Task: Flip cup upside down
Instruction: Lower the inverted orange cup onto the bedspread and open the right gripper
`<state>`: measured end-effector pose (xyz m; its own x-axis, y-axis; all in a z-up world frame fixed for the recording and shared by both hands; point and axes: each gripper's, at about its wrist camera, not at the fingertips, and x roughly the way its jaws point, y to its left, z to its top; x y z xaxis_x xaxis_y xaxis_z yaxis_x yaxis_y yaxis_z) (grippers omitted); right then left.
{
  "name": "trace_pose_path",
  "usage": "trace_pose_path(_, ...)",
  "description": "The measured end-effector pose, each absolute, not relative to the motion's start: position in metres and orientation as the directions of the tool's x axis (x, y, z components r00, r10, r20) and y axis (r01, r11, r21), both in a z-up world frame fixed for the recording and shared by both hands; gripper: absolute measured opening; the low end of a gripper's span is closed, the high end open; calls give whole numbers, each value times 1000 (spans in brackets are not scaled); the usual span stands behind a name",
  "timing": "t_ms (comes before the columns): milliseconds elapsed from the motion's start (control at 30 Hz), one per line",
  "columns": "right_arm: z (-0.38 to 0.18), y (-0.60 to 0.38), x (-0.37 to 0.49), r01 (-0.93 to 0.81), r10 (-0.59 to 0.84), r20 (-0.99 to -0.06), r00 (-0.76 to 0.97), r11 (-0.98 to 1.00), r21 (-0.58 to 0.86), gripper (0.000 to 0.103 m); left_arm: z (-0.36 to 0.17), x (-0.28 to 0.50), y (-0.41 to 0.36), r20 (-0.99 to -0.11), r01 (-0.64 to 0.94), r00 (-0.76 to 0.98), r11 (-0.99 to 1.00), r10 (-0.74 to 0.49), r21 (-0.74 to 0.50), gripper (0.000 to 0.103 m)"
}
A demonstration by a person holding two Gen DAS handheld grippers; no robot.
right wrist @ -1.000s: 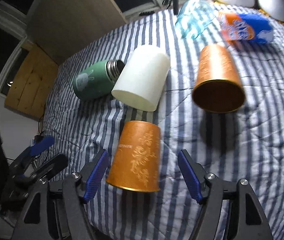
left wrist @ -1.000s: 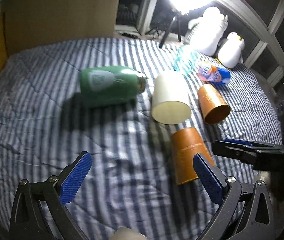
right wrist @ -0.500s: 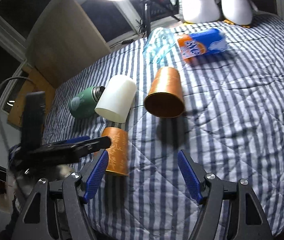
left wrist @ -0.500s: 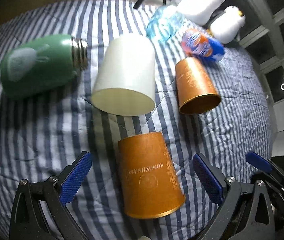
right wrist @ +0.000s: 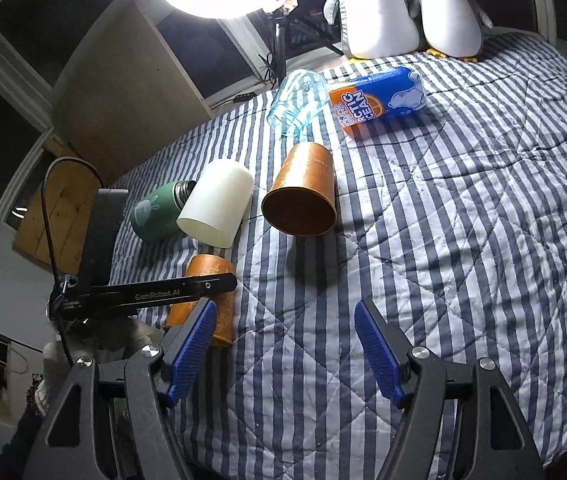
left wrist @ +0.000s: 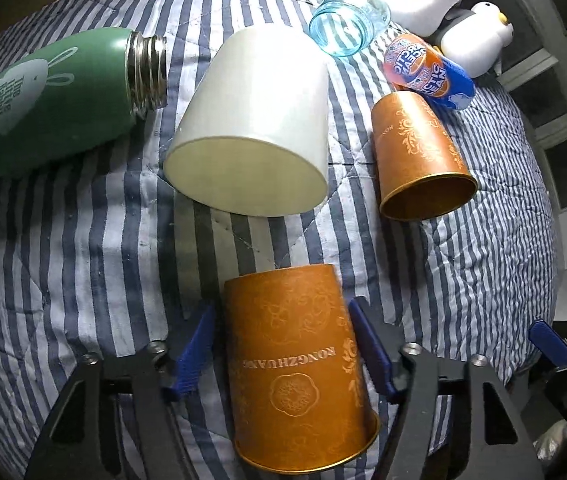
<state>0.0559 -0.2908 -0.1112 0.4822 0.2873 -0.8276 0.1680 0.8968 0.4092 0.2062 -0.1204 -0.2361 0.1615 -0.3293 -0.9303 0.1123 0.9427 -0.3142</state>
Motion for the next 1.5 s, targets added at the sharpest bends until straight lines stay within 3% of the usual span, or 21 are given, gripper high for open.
trace_pose_path(200,-106,-287,46,160,271,-821,503,904,396,68,-224,193,-113,-915,116,225,941,-337,-318,65)
trace_pose_path(400,-102,-285,34,154,246,-807,537,912,380,68,-199,168,-112,-837,146,417,935,-355,-324,65)
trace_pose_path(567,-108,-278,30,140,242,-797,554,916,376,68,-193,143,-126,-753,205,599,961,-273,-185,64)
trace_pose_path(767,-119,-268,26,130,243,-790,563,918,375,68,-196,115,-135,-695,253,677,963,-242,-88,64)
trace_pose_path(1033,-115,-257,20,117,183,-770,611,941,317,68,-197,94,-135,-667,269,707,962,-235,-54,65)
trace_pose_path(1200,-116,-252,18,123,127,-768,628,958,259,68,-200,90,-135,-659,278,710,959,-247,-61,82)
trace_pose_path(1500,-113,-248,13,159,10,-738,674,974,159,72,-187,68,-130,-612,305,745,951,-267,-44,95)
